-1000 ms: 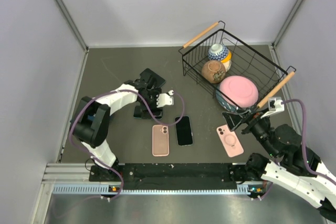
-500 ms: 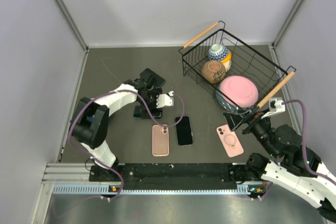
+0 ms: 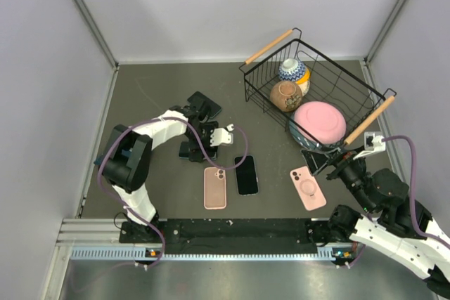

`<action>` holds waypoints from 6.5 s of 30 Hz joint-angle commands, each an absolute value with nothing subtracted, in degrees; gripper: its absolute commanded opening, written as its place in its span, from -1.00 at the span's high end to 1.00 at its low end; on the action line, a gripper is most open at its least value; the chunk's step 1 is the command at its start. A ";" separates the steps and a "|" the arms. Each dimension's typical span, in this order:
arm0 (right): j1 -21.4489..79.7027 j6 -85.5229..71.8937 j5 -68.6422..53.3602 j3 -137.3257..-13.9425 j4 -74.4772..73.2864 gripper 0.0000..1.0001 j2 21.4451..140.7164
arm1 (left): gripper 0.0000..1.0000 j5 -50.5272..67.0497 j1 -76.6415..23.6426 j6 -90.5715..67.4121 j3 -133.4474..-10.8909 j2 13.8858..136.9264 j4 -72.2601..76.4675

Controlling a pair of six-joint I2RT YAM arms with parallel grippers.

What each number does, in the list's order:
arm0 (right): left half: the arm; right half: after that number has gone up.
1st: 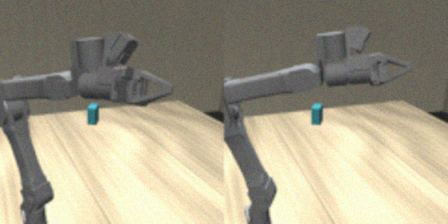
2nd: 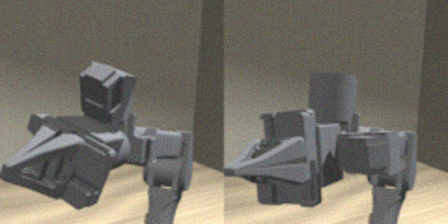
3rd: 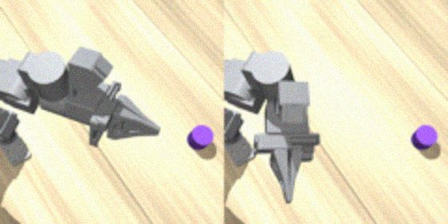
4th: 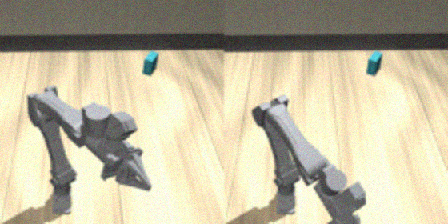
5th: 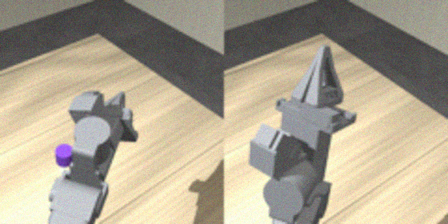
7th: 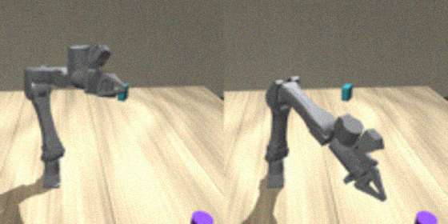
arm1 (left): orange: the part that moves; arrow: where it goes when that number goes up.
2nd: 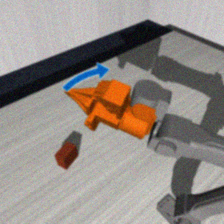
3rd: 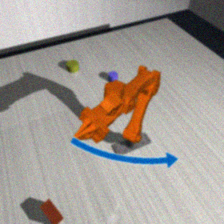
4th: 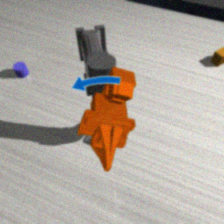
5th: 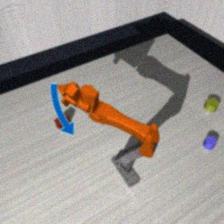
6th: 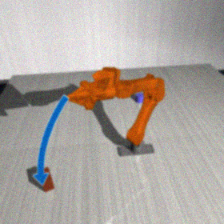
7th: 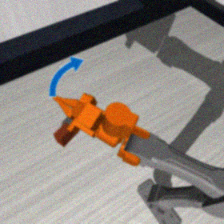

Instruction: Put the phone into the phone case

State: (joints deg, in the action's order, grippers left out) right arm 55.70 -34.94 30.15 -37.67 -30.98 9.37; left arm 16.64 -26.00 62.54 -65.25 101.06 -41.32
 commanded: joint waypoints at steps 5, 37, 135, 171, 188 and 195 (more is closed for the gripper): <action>55.55 -33.31 32.34 -40.69 -30.50 -0.97 8.61 | -0.98 18.46 -25.84 63.63 -67.94 103.01 -41.49; 55.55 -45.87 29.01 -41.48 -32.87 -0.97 18.18 | 0.60 14.14 -25.75 37.28 -66.70 85.79 -26.80; 51.33 -55.19 -14.59 -52.12 6.68 1.00 92.28 | 1.00 2.89 -25.05 -41.57 -26.46 56.95 -22.16; 47.99 -58.62 -17.05 -47.11 8.27 1.00 88.68 | 1.00 18.10 -28.12 -53.88 -8.62 41.49 -15.82; 47.90 -62.05 -14.58 -39.90 17.47 1.00 91.66 | 1.00 20.48 -28.39 -56.69 -5.27 35.77 -15.21; 48.16 -62.40 -16.61 -41.13 21.00 1.00 95.71 | 1.00 20.83 -28.56 -57.21 -4.13 36.74 -12.22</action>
